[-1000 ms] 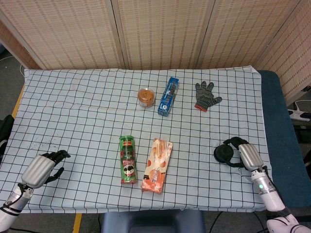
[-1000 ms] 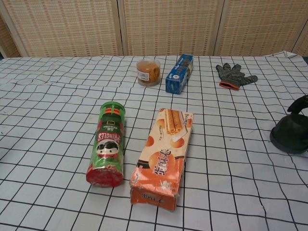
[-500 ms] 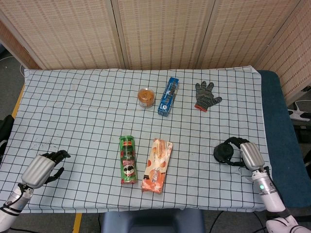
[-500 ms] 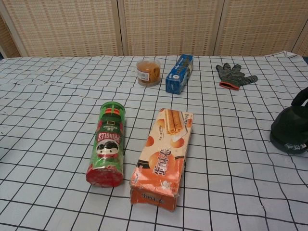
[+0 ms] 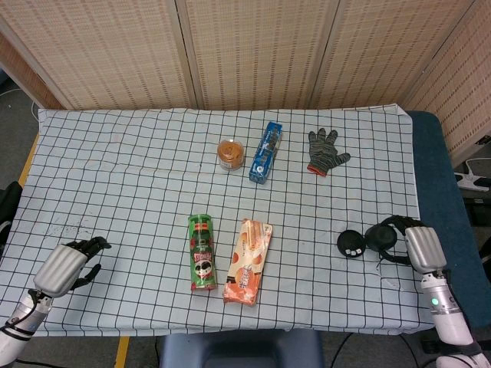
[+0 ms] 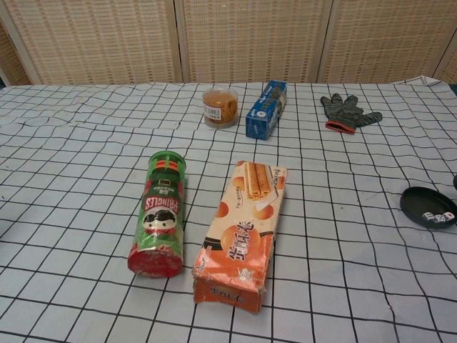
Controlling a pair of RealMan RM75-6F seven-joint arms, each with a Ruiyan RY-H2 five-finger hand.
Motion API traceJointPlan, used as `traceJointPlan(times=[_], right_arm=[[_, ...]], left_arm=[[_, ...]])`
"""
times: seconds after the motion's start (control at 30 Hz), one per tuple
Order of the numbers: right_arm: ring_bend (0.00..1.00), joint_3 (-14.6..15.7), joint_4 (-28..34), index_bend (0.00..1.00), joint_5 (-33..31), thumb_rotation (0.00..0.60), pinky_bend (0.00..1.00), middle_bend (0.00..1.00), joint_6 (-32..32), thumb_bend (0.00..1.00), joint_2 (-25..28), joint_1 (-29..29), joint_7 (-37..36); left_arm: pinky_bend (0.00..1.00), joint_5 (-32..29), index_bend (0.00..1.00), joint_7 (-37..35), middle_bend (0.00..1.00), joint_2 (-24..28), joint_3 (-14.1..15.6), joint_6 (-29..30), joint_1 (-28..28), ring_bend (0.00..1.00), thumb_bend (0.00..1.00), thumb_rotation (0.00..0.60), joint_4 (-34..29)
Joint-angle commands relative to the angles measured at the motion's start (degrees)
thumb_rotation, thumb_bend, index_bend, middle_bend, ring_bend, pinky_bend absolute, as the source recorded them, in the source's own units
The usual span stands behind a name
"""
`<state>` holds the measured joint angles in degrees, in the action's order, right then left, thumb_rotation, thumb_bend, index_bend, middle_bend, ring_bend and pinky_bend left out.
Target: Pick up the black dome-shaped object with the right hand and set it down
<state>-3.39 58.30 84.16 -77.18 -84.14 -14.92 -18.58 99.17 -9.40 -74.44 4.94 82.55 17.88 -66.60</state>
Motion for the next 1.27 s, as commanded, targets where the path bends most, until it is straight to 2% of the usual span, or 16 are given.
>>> traceJointPlan(times=[0.03,0.17,0.37,0.47,0.67,0.8,0.9,1.03,1.13,1.27], right_arm=[[0.35,0.10,-1.80,0.55,-0.31,0.600,0.40,0.47,1.16,0.13,-0.65,0.20,-0.52],[0.31,0.55,-3.54,0.51,-0.13,0.600,0.40,0.47,2.68,0.13,-1.38,0.00,-1.44],[0.19,0.81,-3.21,0.42,-0.05,0.600,0.36,0.39,3.49,0.13,-0.92,0.18,-1.17],[0.14,1.11,-0.90,0.39,-0.66,0.600,0.32,0.34,4.75,0.13,0.57,0.52,0.46],[0.00,1.73,6.62,0.23,-2.49,0.600,0.17,0.15,7.72,0.13,5.27,1.09,6.31],[0.00,1.74,10.56,0.14,-2.79,0.600,0.11,0.07,7.32,0.12,7.45,1.63,9.01],[0.00,1.24,13.36,0.08,-1.58,0.600,0.10,0.04,3.88,0.12,8.41,2.47,9.21],[0.00,0.29,15.57,0.08,1.62,0.600,0.10,0.04,-4.57,0.12,8.38,4.59,8.30],[0.00,1.05,17.91,0.08,3.92,0.600,0.10,0.04,-9.31,0.12,9.74,6.57,13.28],[0.00,1.69,24.24,0.08,4.79,0.600,0.10,0.04,-13.87,0.12,11.61,9.48,22.03]], left_arm=[[0.63,-0.03,0.31,0.14,0.28,-0.05,0.04,-0.21,0.05,0.46,0.45,0.600,-0.10],[0.63,-0.21,0.31,0.25,0.28,-0.05,-0.02,-0.36,0.05,0.46,0.45,0.600,0.07],[0.63,-0.13,0.31,-0.32,0.28,0.07,-0.09,0.15,-0.04,0.46,0.45,0.600,0.11],[0.63,-0.22,0.31,-0.51,0.28,0.08,-0.09,0.08,-0.06,0.46,0.45,0.600,0.06],[0.63,-0.18,0.31,-0.03,0.28,-0.07,-0.01,-0.14,-0.04,0.46,0.45,0.600,0.09],[0.63,-0.07,0.31,0.40,0.28,-0.13,0.01,-0.17,-0.01,0.46,0.45,0.600,0.08],[0.63,-0.13,0.31,0.32,0.28,-0.13,0.05,-0.32,0.01,0.46,0.45,0.600,0.07],[0.63,-0.19,0.31,0.36,0.28,-0.19,0.01,-0.34,0.01,0.46,0.45,0.600,0.33],[0.63,-0.33,0.31,0.30,0.28,-0.24,-0.12,-0.21,-0.04,0.46,0.45,0.600,0.36],[0.63,-0.57,0.31,0.49,0.28,-0.28,-0.14,-0.46,-0.08,0.46,0.45,0.600,0.50]])
